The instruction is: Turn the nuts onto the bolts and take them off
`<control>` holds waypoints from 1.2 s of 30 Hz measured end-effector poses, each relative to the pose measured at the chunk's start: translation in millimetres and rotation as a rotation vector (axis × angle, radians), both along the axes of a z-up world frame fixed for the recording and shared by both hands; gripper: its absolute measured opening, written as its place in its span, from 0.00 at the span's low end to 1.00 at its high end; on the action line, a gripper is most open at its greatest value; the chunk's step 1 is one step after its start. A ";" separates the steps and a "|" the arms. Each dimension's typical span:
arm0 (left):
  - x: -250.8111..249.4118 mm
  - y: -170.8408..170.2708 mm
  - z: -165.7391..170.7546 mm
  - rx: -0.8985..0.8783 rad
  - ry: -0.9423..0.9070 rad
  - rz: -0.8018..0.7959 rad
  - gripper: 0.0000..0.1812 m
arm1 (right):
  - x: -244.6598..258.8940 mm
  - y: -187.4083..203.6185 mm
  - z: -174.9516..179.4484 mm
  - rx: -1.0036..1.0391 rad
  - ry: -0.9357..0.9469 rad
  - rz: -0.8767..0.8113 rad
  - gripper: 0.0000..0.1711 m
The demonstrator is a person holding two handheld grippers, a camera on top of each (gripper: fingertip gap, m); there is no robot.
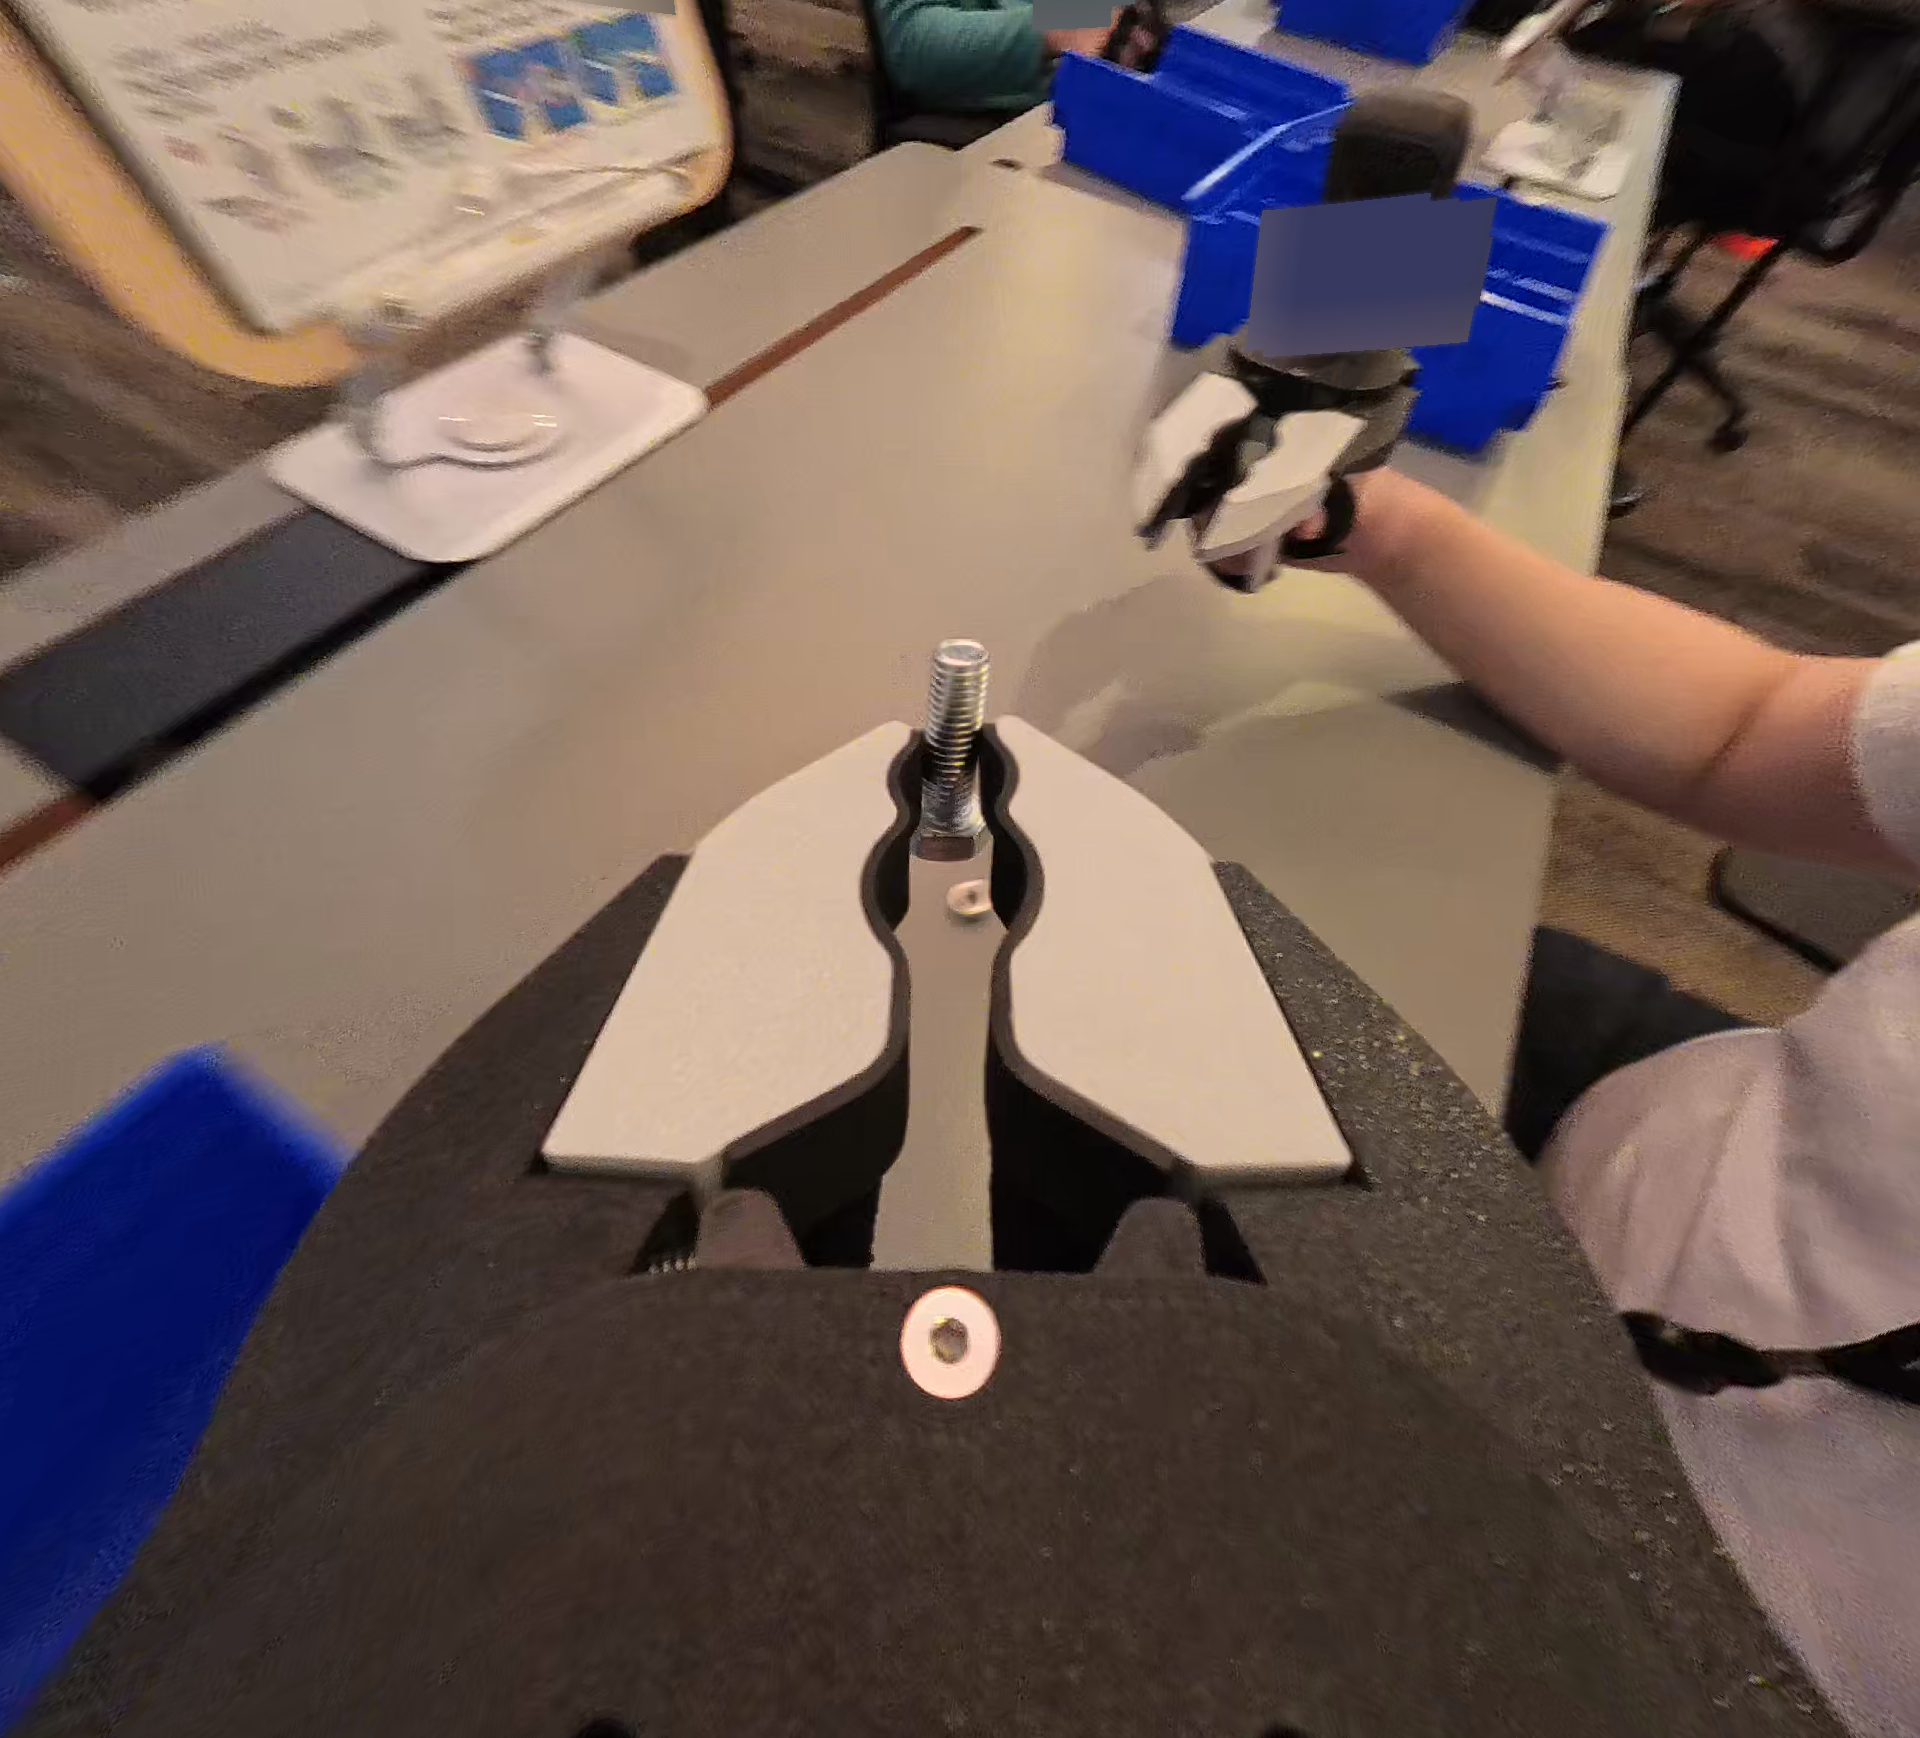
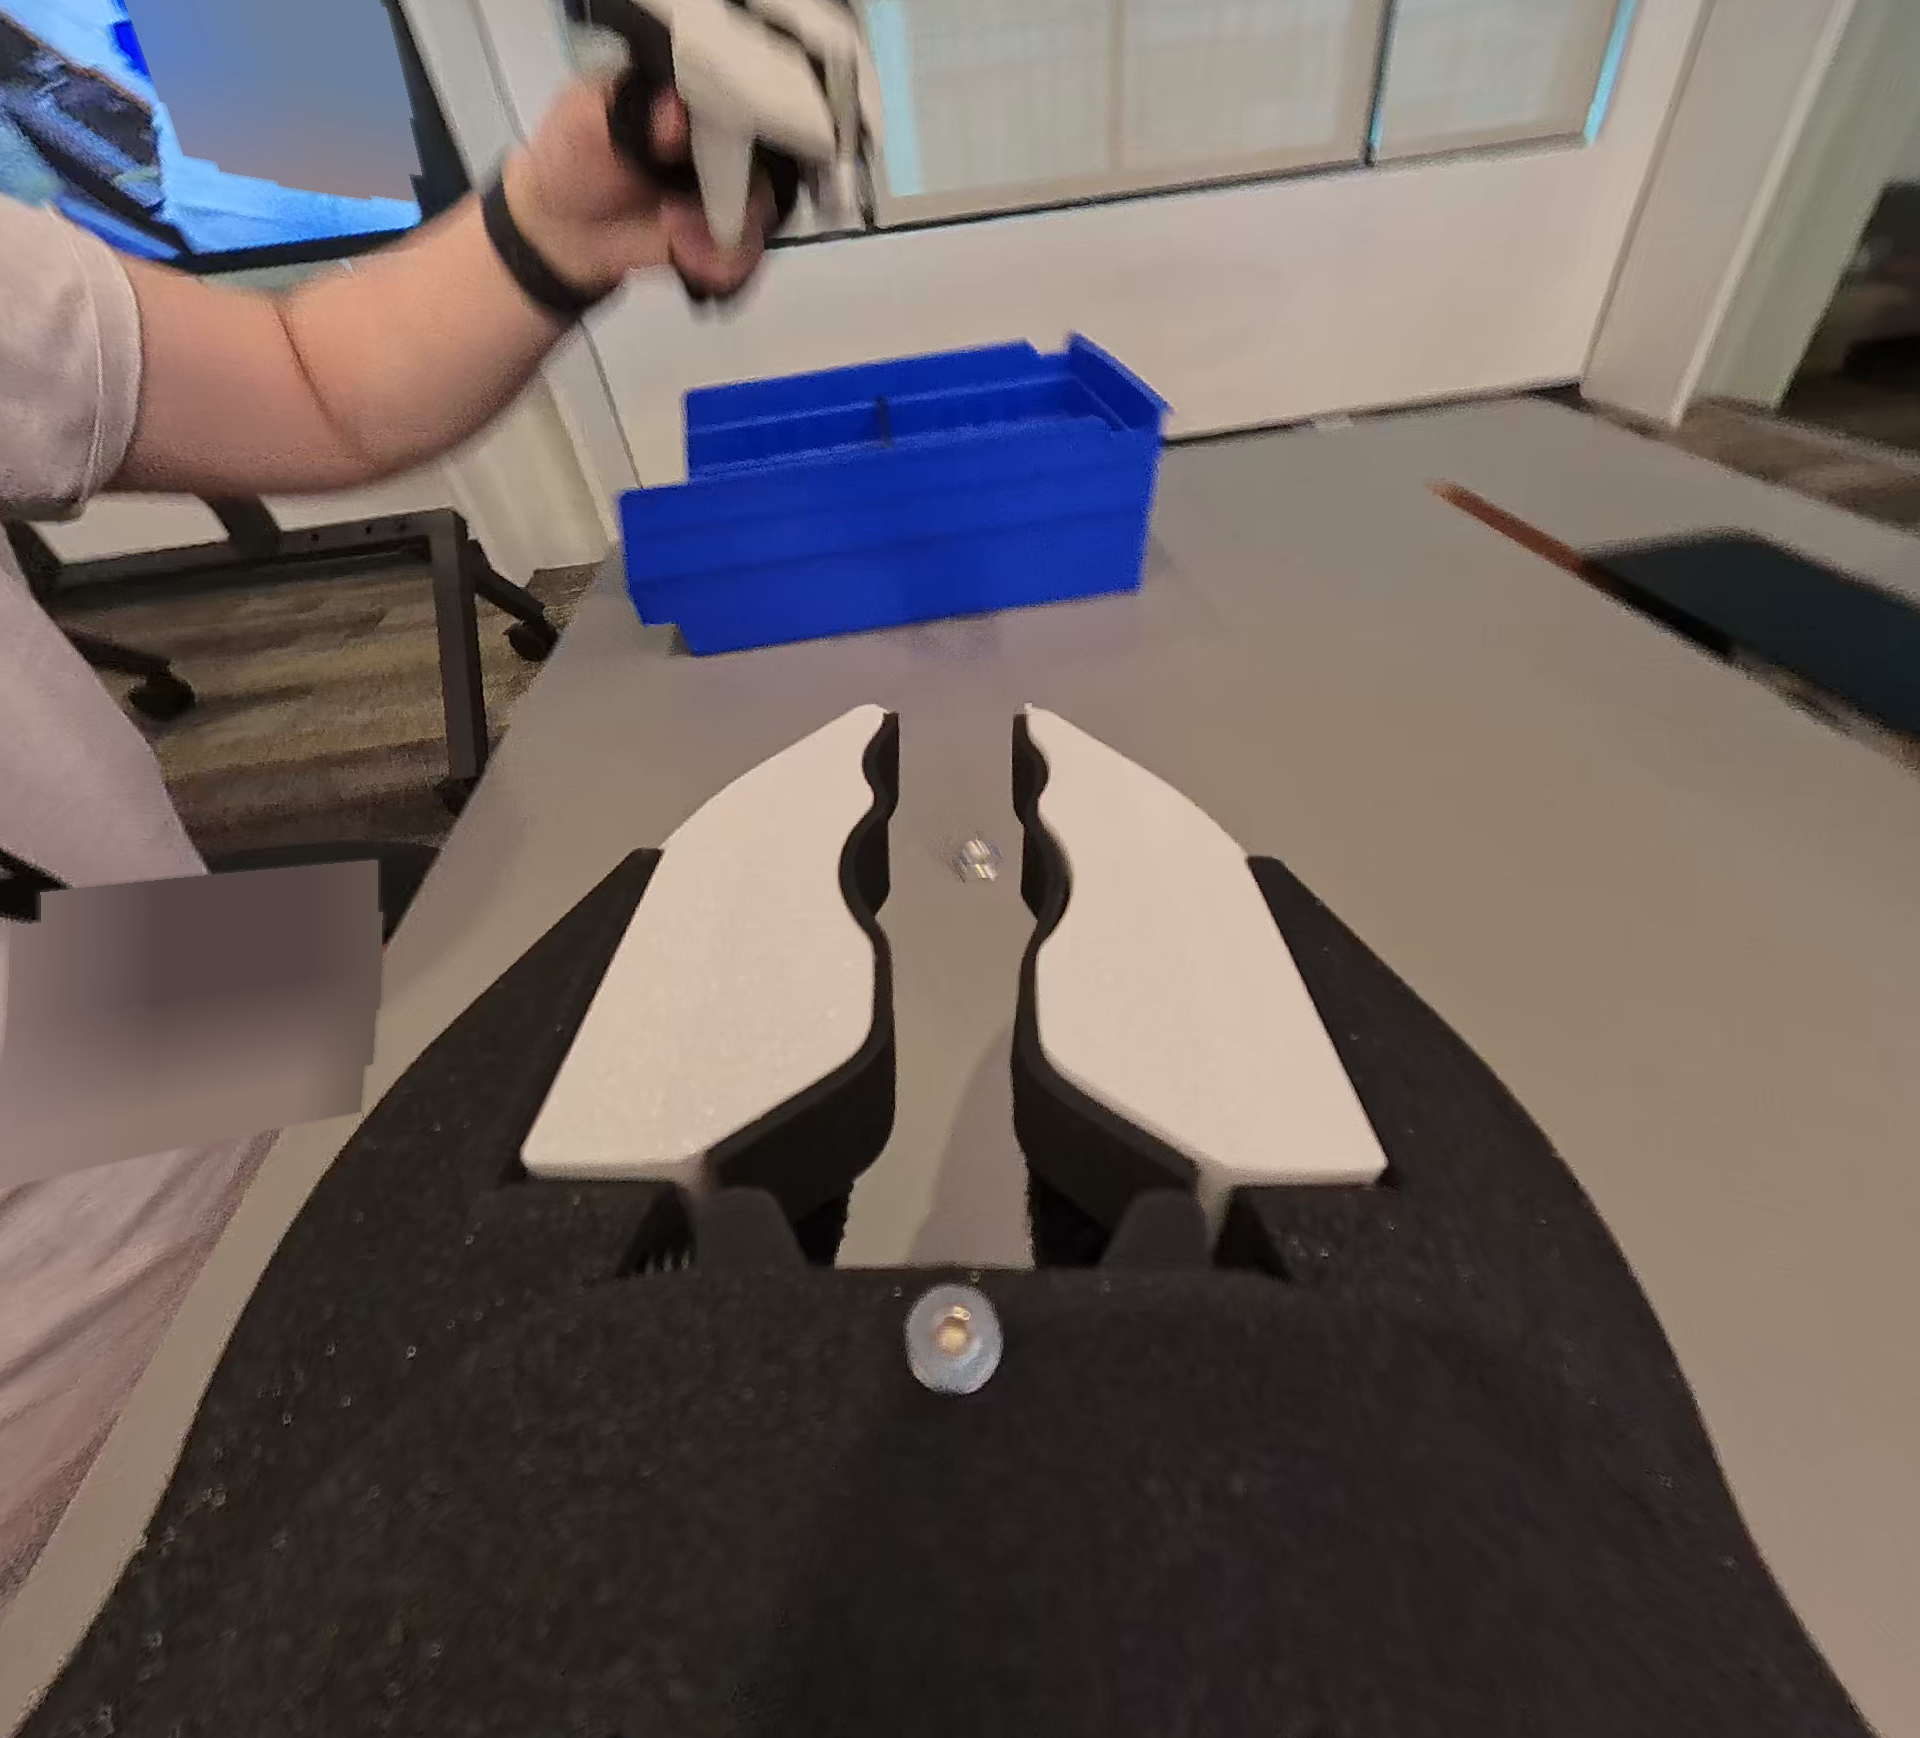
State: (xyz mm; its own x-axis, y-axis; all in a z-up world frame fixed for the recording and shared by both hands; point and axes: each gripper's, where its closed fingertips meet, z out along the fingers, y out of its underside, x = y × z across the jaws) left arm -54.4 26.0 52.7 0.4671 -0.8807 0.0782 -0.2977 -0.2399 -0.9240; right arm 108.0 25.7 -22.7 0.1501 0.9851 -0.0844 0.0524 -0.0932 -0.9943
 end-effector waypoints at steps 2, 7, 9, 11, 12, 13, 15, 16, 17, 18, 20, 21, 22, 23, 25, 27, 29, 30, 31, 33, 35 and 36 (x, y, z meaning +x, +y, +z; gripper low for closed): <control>36.6 -20.6 -20.8 -0.046 -0.048 -0.036 0.05 | -10.5 -12.3 20.2 0.070 0.043 0.012 0.11; 92.5 -51.0 -35.6 -0.131 -0.175 -0.128 0.05 | -36.2 -41.0 58.3 0.074 0.134 0.085 0.13; 102.6 -55.8 -33.0 -0.146 -0.204 -0.139 0.05 | -41.9 -49.5 63.8 0.064 0.152 0.122 0.13; 109.8 -59.7 -29.2 -0.142 -0.218 -0.153 0.05 | -45.7 -55.2 65.4 0.043 0.156 0.151 0.13; 113.0 -61.8 -27.4 -0.142 -0.221 -0.158 0.05 | -47.3 -56.0 65.0 0.035 0.151 0.154 0.13; 116.4 -64.6 -25.8 -0.140 -0.222 -0.168 0.05 | -48.5 -56.4 64.5 0.031 0.148 0.155 0.13; 122.2 -68.4 -24.7 -0.129 -0.208 -0.173 0.05 | -50.0 -59.9 65.8 0.022 0.156 0.177 0.13; 124.6 -69.8 -24.2 -0.120 -0.201 -0.175 0.05 | -50.6 -62.2 66.2 0.012 0.158 0.194 0.13; 127.1 -72.3 -23.7 -0.116 -0.197 -0.187 0.05 | -51.0 -64.2 65.8 0.005 0.154 0.209 0.13; 128.7 -72.9 -24.1 -0.116 -0.190 -0.187 0.05 | -50.7 -65.6 65.7 0.004 0.152 0.218 0.12; 131.3 -74.5 -24.1 -0.112 -0.187 -0.195 0.05 | -48.7 -69.0 66.8 0.007 0.157 0.242 0.05; 132.4 -75.2 -23.8 -0.113 -0.190 -0.199 0.05 | -47.7 -69.9 67.0 0.003 0.158 0.250 0.05; 133.3 -75.8 -23.1 -0.113 -0.195 -0.204 0.05 | -46.6 -70.4 67.6 -0.002 0.161 0.257 0.05; 134.2 -76.2 -22.3 -0.112 -0.203 -0.209 0.06 | -45.6 -70.6 68.4 -0.002 0.167 0.259 0.05; 135.7 -77.1 -20.0 -0.112 -0.222 -0.218 0.16 | -43.6 -67.9 68.8 -0.006 0.171 0.245 0.05; 134.3 -75.2 -23.7 -0.101 -0.201 -0.204 0.27 | -41.2 -65.6 68.3 -0.014 0.172 0.239 0.05; 132.2 -71.7 -32.2 -0.061 -0.161 -0.172 0.29 | -38.1 -61.8 68.7 -0.014 0.177 0.220 0.05; 131.9 -69.4 -37.4 -0.037 -0.138 -0.148 0.29 | -36.7 -60.7 68.8 -0.008 0.176 0.212 0.05; 132.5 -67.3 -42.3 -0.012 -0.116 -0.124 0.28 | -35.8 -61.1 68.6 0.002 0.173 0.214 0.05; 137.5 -68.3 -49.6 0.041 -0.079 -0.117 0.27 | -35.0 -68.1 69.1 0.032 0.171 0.254 0.05; 146.0 -77.8 -54.4 0.053 -0.062 -0.175 0.24 | -34.0 -78.1 70.6 0.064 0.176 0.312 0.05; 149.9 -82.9 -56.0 0.043 -0.063 -0.206 0.25 | -33.2 -82.0 71.0 0.079 0.176 0.334 0.05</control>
